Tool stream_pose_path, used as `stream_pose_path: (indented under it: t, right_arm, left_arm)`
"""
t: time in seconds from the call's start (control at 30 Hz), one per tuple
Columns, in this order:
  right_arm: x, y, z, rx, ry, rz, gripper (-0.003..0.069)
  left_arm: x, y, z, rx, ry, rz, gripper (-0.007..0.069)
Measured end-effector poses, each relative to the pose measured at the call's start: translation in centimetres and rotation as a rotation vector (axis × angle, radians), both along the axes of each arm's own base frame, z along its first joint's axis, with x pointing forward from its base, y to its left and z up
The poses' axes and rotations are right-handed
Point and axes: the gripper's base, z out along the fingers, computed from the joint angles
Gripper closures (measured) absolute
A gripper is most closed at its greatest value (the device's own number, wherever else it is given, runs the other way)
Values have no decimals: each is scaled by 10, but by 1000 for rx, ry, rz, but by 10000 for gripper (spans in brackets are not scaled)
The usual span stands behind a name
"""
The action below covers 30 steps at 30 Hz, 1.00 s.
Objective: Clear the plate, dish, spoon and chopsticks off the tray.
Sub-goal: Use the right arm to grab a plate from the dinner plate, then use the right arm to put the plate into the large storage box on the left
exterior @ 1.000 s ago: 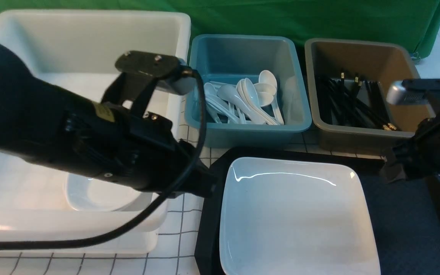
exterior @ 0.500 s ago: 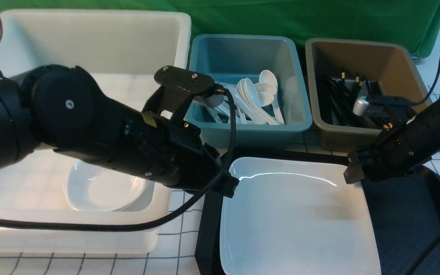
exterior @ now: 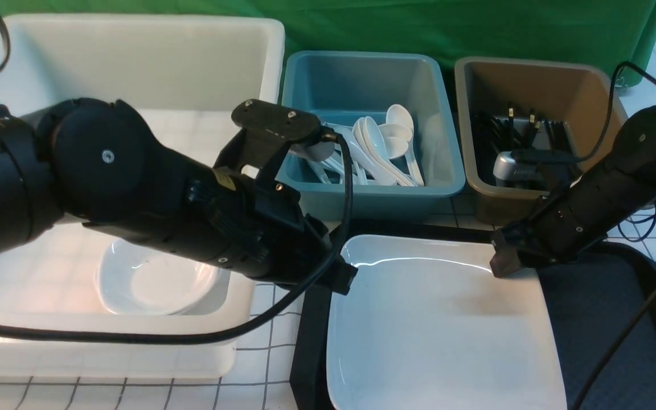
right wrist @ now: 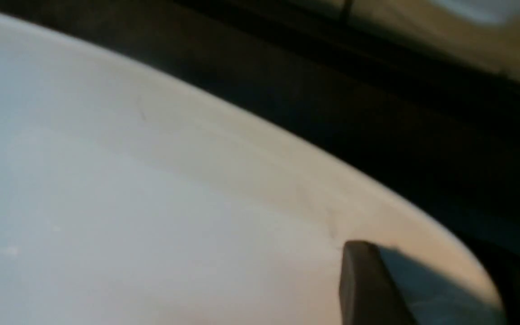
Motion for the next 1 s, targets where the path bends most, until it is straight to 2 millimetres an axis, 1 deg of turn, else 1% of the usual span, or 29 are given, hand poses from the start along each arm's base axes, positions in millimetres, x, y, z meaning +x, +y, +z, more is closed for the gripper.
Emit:
stream_pose_path:
  t: [0.2, 0.27, 0.33, 0.37, 0.4, 0.5, 0.57, 0.6, 0.67, 0.77, 0.87, 0.9, 0.93, 0.97, 1.0]
  right_arm:
    - [-5, 1, 3, 10, 39, 26, 393]
    - [-10, 0, 12, 6, 50, 54, 414]
    - [-15, 0, 27, 8, 34, 78, 454]
    - [-17, 0, 31, 10, 31, 85, 465]
    - [-24, 0, 54, 19, -7, 103, 506]
    - [-38, 1, 91, 41, -84, 121, 569]
    - [-46, 1, 112, 53, -137, 124, 594]
    - [-53, 1, 125, 59, -175, 126, 604]
    - [-63, -1, 146, 66, -237, 127, 616]
    - [-75, -3, 168, 71, -306, 132, 620]
    - [-80, -4, 190, 72, -370, 145, 620]
    - [-81, -3, 200, 78, -397, 147, 620]
    - [-81, -2, 213, 97, -432, 148, 620]
    - [-81, -2, 215, 100, -438, 148, 620]
    - [-80, 3, 237, 131, -502, 157, 620]
  left_arm:
    - [0, 0, 0, 2, 4, -4, 627]
    - [-1, 0, 0, 4, 5, -5, 627]
    - [-1, 1, 0, 10, 1, -5, 627]
    - [-1, 1, 0, 12, -1, -5, 627]
    - [-1, 3, 2, 20, -8, 1, 627]
    - [-2, 7, 8, 35, -33, 19, 627]
    - [-1, 11, 13, 34, -43, 45, 627]
    - [1, 15, 19, 32, -56, 64, 627]
    - [3, 21, 29, 26, -70, 95, 627]
    - [7, 34, 47, 24, -100, 136, 627]
    - [9, 50, 63, 39, -120, 174, 627]
    - [10, 57, 69, 47, -127, 191, 627]
    - [10, 68, 77, 53, -138, 223, 627]
    - [10, 68, 77, 53, -138, 223, 627]
    - [10, 85, 85, 55, -153, 275, 627]
